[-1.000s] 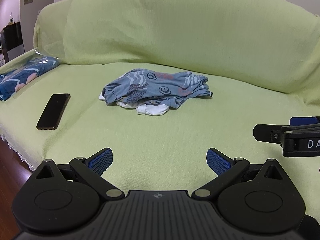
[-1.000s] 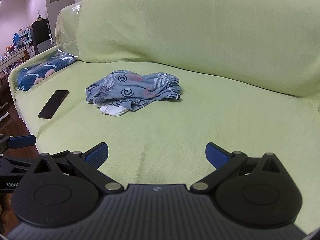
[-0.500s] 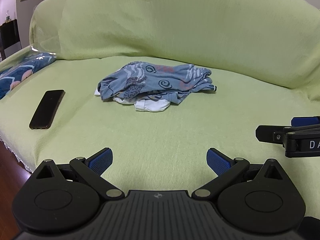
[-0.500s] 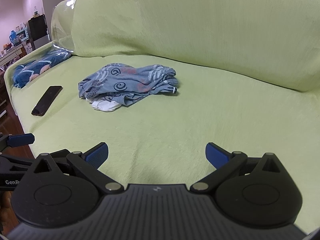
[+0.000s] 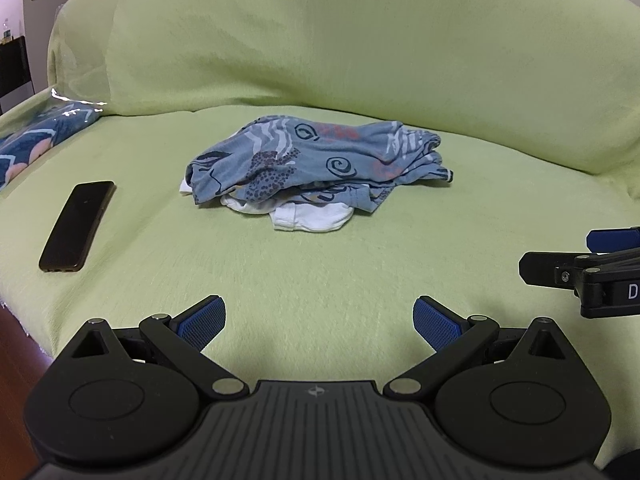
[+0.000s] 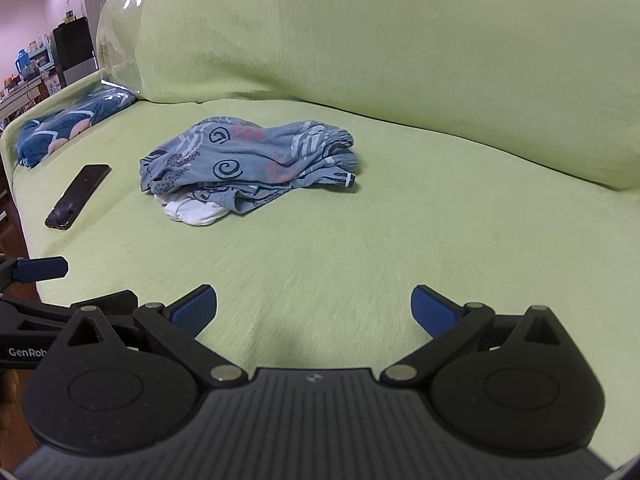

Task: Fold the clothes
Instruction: 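Lower both grippers onto the blue pants and close on the waistband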

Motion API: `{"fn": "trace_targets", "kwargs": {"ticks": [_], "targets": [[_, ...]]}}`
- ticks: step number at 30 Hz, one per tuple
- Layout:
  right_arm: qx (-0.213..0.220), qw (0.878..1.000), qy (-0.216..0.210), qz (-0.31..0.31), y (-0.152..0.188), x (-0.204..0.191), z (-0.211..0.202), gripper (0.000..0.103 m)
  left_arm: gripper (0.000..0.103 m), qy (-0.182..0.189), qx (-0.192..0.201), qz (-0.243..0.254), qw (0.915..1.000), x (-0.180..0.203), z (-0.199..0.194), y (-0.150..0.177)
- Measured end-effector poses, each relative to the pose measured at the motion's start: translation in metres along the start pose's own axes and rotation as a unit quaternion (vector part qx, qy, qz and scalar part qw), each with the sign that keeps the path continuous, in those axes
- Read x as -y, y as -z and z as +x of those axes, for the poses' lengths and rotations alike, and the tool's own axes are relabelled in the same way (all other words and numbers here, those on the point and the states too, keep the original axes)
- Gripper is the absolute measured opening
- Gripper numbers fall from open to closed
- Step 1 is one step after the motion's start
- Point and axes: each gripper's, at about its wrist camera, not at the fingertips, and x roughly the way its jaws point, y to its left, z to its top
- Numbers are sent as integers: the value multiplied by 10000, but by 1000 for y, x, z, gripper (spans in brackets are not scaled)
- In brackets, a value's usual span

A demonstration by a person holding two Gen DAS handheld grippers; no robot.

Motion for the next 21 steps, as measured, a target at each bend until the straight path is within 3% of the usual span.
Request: {"fn": "trace_targets", "kwargs": {"ticks": [11, 21], "targets": [[176, 9991, -8, -378, -30, -2, 31, 103, 103, 113, 102, 234, 9996, -18, 37, -24], [424, 9956, -28, -840, -72, 3, 72, 102, 103, 153, 470, 1032, 9934, -35, 75, -65]]}}
